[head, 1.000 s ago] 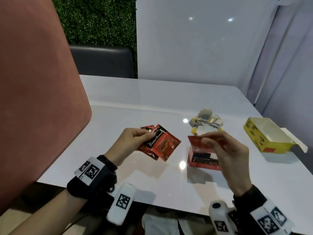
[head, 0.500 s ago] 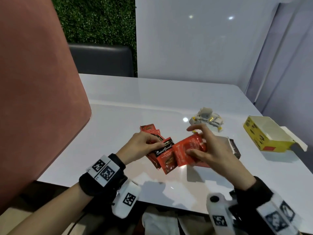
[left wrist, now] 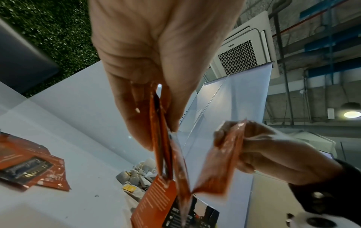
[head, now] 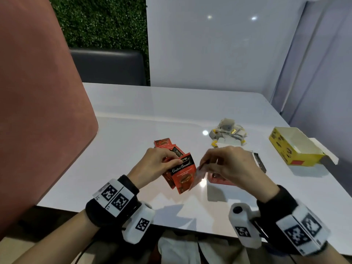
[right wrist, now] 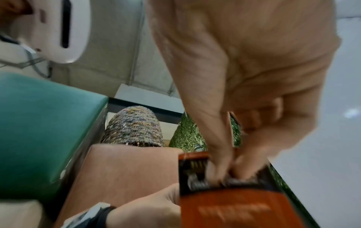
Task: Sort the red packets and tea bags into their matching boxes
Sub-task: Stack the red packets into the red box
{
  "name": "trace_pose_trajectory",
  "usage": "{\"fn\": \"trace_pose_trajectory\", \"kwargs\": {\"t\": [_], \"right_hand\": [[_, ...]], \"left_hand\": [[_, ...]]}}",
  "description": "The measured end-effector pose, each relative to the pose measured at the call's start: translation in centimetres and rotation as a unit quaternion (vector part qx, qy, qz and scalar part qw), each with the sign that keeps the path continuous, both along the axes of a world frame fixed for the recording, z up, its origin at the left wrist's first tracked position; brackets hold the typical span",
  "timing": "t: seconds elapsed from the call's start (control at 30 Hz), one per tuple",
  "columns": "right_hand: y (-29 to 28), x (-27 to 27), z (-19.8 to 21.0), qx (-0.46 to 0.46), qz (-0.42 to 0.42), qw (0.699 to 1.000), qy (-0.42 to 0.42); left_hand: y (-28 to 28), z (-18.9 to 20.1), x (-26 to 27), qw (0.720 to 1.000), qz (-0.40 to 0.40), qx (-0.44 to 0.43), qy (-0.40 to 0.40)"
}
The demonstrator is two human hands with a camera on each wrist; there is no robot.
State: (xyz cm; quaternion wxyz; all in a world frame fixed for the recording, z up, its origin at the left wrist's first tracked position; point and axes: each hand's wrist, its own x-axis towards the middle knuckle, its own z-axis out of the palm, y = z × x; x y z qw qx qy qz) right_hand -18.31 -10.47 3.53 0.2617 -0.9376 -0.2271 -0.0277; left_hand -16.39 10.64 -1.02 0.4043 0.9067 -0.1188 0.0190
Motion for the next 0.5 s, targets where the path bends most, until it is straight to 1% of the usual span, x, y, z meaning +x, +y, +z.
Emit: {"fn": "trace_pose_trajectory", "kwargs": {"t": [0.07, 0.13, 0.2, 0.27, 0.3, 0.4, 0.47, 0.5], "right_hand": [[0.5, 1.0, -0.6, -0.059, 0.024, 0.998, -0.02], [1.2, 2.0, -1.5, -0.082, 0.049, 0.995, -0.019], [2.1, 2.6, -1.9, -0.094, 0.047, 0.994, -0.009], [2.5, 2.7, -1.9, -0.054, 0.025, 0.998, -0.015], [2.5, 2.8, -1.8, -0.031, 0.012, 0.999, -0.027], [2.6, 3.1, -2.0, 0.014, -0.013, 0.999, -0.051], [2.4, 3.5, -2.0, 0.094, -0.035, 0.995, -0.027], [2.3, 3.8, -2.0, 0.14, -0.043, 0.989, -0.009]], "left_hand": [[-0.3, 0.0, 0.0, 1.0, -0.016, 0.004, -0.005], [-0.4, 0.1, 0.0, 0.999, -0.033, 0.012, -0.007], [-0.3, 0.3, 0.0, 0.999, -0.046, 0.02, -0.003], [-0.1, 0.5, 0.1, 0.999, -0.048, -0.001, 0.026], [0.1, 0.6, 0.2, 0.997, -0.044, -0.03, 0.05], [0.5, 1.1, 0.2, 0.982, -0.014, -0.153, 0.112], [0.6, 1.1, 0.1, 0.968, 0.001, -0.214, 0.13], [0.6, 1.1, 0.1, 0.964, 0.0, -0.23, 0.133]]}}
